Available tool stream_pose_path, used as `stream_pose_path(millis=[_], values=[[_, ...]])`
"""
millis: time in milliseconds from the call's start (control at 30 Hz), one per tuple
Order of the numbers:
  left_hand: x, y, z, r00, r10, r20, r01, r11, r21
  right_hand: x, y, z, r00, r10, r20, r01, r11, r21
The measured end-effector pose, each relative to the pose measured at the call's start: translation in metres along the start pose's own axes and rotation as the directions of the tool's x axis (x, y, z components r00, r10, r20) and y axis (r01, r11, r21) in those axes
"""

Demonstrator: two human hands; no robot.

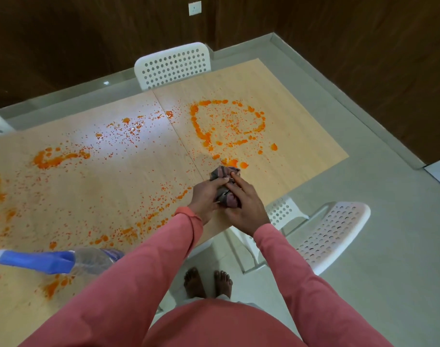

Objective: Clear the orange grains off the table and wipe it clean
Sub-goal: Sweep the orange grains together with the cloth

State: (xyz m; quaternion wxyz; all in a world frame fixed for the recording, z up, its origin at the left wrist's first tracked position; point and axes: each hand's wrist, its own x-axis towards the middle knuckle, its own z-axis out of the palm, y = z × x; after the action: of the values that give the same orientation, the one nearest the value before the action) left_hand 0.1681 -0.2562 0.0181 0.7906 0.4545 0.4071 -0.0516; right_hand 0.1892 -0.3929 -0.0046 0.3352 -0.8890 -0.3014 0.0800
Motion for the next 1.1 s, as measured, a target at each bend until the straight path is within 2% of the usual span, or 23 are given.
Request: stream_pose_path(millis=[33,100,267,367,467,567,600,633,700,733,800,900,967,1100], values=[[0.003,-0.001,0.001,0.999,0.008,-0.045,-0.008,1.0,0.003,0.0,-0.007,-0.005,0.994,0.081,0.073,-0.087,0.992,0.086],[0.006,-0.004,0.0,0.997,0.014,-0.077,-0.013,1.0,0.012,0.004,-0.016,-0.008,0.976,0.189,0.111,-0.207,0.961,0.185],[-0.002,-0.008,0.008,0.997,-0.041,0.071,0.037,0.998,0.048,0.024,-0.019,0.0,0.91,0.345,0.231,-0.358,0.934,0.013],[0.004,-0.01,0.003,0.986,-0.083,0.143,0.069,0.993,0.1,0.03,-0.017,0.0,0.922,0.349,0.167,-0.337,0.937,-0.096],[0.008,-0.012,-0.003,0.977,-0.091,0.192,0.064,0.988,0.143,0.035,-0.013,-0.004,0.906,0.411,0.106,-0.384,0.9,-0.208],[0.012,-0.015,-0.003,0.992,-0.018,0.121,-0.005,0.982,0.189,0.042,-0.001,-0.014,0.887,0.462,0.013,-0.45,0.87,-0.201],[0.015,-0.015,-0.004,0.995,0.068,0.067,-0.085,0.95,0.3,0.045,0.006,-0.018,0.883,0.469,-0.031,-0.464,0.86,-0.213],[0.018,-0.015,-0.007,0.981,0.188,0.036,-0.181,0.847,0.499,0.048,0.014,-0.022,0.877,0.474,-0.078,-0.478,0.845,-0.239],[0.021,-0.016,-0.015,0.922,0.381,0.071,-0.26,0.471,0.843,0.054,0.032,-0.027,0.852,0.498,-0.16,-0.521,0.782,-0.343],[0.022,-0.015,-0.019,0.899,0.427,0.094,-0.247,0.318,0.915,0.057,0.039,-0.028,0.84,0.508,-0.189,-0.538,0.74,-0.404],[0.025,-0.015,-0.026,0.893,0.438,0.105,-0.19,0.154,0.97,0.065,0.044,-0.023,0.846,0.502,-0.181,-0.512,0.669,-0.539],[0.029,-0.015,-0.036,0.903,0.411,0.126,-0.156,0.04,0.987,0.076,0.027,0.001,0.878,0.478,-0.021,-0.388,0.686,-0.615],[0.032,-0.015,-0.04,0.895,0.423,0.14,-0.167,0.027,0.986,0.085,0.011,0.024,0.888,0.458,0.04,-0.348,0.726,-0.593],[0.033,-0.016,-0.044,0.884,0.432,0.179,-0.196,-0.005,0.981,0.105,-0.029,0.026,0.917,0.371,0.147,-0.281,0.862,-0.421]])
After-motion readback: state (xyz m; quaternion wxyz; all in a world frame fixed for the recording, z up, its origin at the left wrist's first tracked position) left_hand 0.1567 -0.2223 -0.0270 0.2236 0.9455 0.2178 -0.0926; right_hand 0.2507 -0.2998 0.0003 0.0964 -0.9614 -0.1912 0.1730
